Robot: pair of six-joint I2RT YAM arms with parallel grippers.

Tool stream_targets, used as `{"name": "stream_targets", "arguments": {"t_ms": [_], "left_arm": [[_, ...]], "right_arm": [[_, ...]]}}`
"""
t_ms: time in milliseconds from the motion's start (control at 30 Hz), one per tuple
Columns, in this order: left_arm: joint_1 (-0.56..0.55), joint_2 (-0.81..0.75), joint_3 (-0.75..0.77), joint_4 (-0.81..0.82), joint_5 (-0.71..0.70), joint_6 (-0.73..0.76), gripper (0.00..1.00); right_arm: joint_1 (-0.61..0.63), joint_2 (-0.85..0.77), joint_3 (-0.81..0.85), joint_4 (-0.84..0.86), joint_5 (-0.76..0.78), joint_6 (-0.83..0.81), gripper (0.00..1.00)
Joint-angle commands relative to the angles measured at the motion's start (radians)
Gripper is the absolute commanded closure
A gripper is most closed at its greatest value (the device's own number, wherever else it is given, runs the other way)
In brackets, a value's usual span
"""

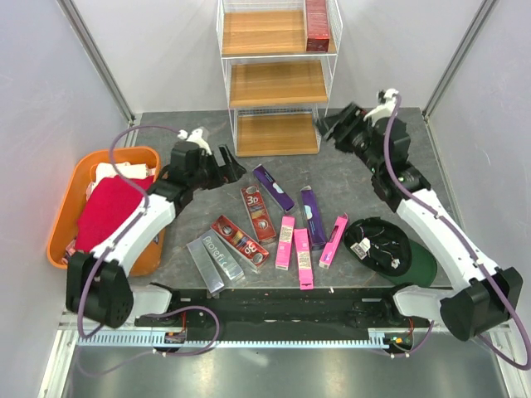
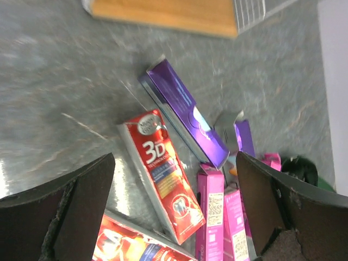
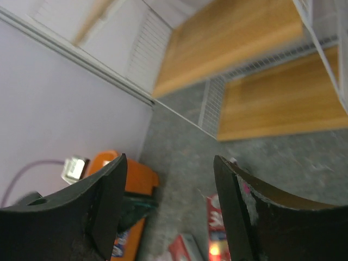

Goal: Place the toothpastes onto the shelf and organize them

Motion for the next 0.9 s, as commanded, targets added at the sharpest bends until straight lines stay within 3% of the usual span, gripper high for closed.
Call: {"name": "stream_targets", "arguments": {"t_ms": [0, 267, 600, 867], "left_arm": [[-0.070, 0.144, 0.111, -0.024, 0.069, -0.009, 0.00], [-0.131, 0.404, 0.281, -0.204, -0.011, -0.016, 0.04], [-0.171, 0.551, 0.351, -0.299, -0.109, -0.004, 0.07], [-0.179, 0.686, 0.406, -0.305, -0.070, 0.001, 0.10]], "right_arm": [[0.006, -0.033, -0.154, -0.144, 0.012, -0.127, 0.26], [0.021, -0.050, -0.326, -0.170, -0.041, -0.130, 0.26], [0.039, -0.015, -0.338, -0.175, -0.068, -0.139, 0.25], [0.052, 0.015, -0.325, -0.178, -0.074, -0.158, 0.25]]}}
